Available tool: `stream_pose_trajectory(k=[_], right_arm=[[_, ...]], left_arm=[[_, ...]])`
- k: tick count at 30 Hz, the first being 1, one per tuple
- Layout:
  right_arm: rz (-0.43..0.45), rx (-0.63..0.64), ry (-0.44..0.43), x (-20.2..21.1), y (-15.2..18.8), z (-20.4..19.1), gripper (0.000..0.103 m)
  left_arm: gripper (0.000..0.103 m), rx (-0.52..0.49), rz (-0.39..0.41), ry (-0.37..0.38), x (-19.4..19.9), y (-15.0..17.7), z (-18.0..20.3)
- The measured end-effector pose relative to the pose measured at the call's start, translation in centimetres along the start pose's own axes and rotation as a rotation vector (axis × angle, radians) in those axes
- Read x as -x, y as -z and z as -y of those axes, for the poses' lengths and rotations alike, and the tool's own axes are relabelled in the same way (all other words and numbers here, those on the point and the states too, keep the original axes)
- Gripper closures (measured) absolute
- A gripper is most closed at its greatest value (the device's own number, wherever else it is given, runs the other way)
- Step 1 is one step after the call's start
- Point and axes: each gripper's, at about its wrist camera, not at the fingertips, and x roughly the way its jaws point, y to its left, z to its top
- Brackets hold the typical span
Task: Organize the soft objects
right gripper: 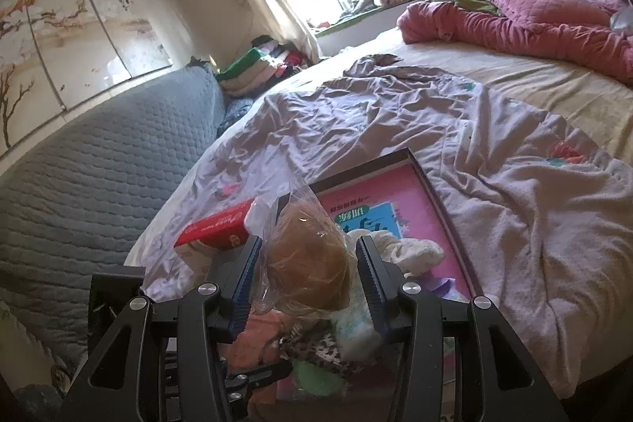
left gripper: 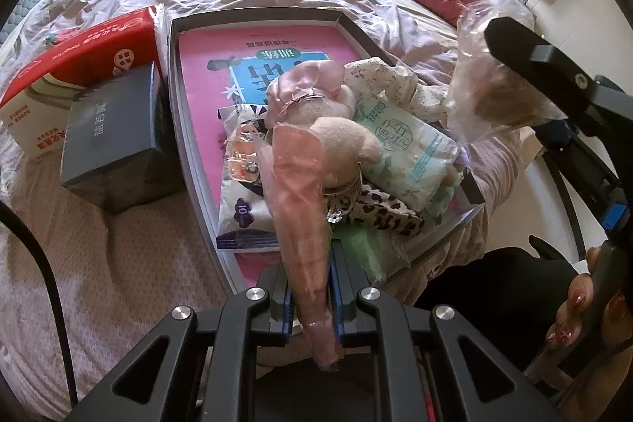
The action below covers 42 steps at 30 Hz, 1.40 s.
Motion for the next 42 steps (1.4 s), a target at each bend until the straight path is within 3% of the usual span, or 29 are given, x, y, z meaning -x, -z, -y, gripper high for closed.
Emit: stream_pose_trajectory(k=[9,23,28,32,34,37,39,42], right_arm=[[-0.027,-0.024,-0.004,-0.8,0.2,0.2,0.053],[-0.058,-0.035,0.001,-2.1,0.6,0.3,0.053],[-0.132,-0.011,0.031,-4.9,1.1,-0.1,0.051],[-0.149,0.032,0.059,-6.1,1.6,-0.5,0.050],[-0.137,0.031,0.042,-6.1,1.6,-0.5,0.049],[-0.118,0.021,0.037,-5.7,1.4,-0.4,0.042],[-0.093,0.024,0.041,-5.1,1.2,-0.5,0.040],[-0.041,0.024,0.051,-3.1,0.6,-0.9,0.028]], left_arm=[[0.088,-0.012,0.005,-0.003,-0.2,0.0,-0.2],[0.088,-0.030,0.005,-0.072,-0.9,0.2,-0.8],[0.087,-0.018,0.013,-0.068,-1.0,0.2,-1.2],[0.080,-0.017,0.015,-0.056,-0.8,0.1,-1.4],[0.062,-0.024,0.030,-0.065,-0.4,0.0,-1.4],[0.047,-0.048,0.063,-0.063,0.3,-0.1,-1.0],[0.040,-0.064,0.080,-0.070,0.9,-0.1,-0.6],[0.039,-0.080,0.091,-0.072,1.7,0.0,-0.1]])
